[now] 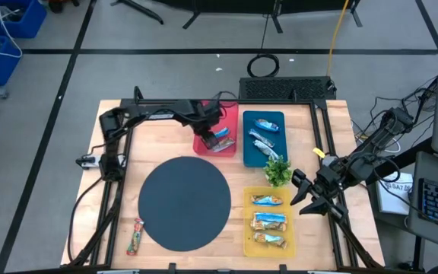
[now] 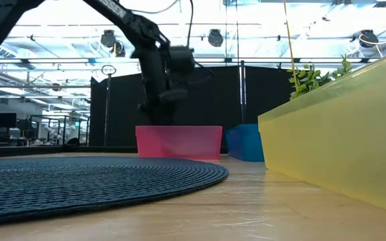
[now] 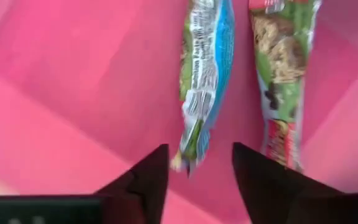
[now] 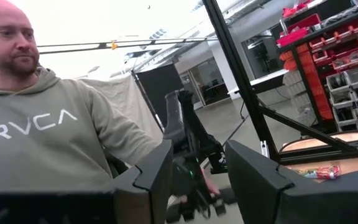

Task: Pick and place Granola Bars by type
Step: Put the red granola bar into the red bin

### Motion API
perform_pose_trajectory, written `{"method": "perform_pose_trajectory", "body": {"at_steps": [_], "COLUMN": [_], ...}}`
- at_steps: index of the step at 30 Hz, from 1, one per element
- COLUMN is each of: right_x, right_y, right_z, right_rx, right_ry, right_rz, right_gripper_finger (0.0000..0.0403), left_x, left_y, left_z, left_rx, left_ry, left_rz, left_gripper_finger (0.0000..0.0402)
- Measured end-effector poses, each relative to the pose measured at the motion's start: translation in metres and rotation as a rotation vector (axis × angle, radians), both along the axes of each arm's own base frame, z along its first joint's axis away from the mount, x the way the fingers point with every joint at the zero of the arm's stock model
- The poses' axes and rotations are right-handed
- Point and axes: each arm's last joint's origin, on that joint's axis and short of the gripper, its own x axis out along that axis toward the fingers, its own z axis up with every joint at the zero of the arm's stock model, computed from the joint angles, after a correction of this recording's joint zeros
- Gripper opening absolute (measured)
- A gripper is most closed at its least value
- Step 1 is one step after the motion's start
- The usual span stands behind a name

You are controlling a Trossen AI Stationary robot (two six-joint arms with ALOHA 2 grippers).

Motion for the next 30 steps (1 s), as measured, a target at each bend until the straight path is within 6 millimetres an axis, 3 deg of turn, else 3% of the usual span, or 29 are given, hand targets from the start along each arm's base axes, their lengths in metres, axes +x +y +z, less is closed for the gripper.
{"method": "perform_pose_trajectory", "body": {"at_steps": [5, 10, 16, 22, 30], "right_x": [0.0, 0.0, 0.0, 0.0, -0.003], "right_y": [0.001, 0.001, 0.002, 0.002, 0.005], "right_z": [-0.001, -0.002, -0.003, -0.003, -0.003], "right_rx": [-0.009, -0.022, -0.012, -0.006, -0.005], "right_ry": [0.002, 0.013, 0.026, 0.028, 0.028], "right_rz": [0.027, 0.046, 0.051, 0.057, 0.193], "right_gripper_finger": [0.0139, 0.0139, 0.0139, 0.0139, 0.0139], "left_x": [-0.021, -0.04, -0.07, -0.094, -0.13], "left_y": [-0.029, -0.095, -0.176, -0.243, -0.306], "left_z": [0.04, 0.086, 0.128, 0.142, 0.133], "left_rx": [-0.109, -0.178, -0.163, -0.238, -0.315], "left_ry": [0.043, 0.04, -0.051, -0.107, 0.073], "left_rz": [0.25, 0.326, 0.415, 0.484, 0.631], "left_gripper_finger": [0.0224, 0.0229, 0.0208, 0.0183, 0.0184]}}
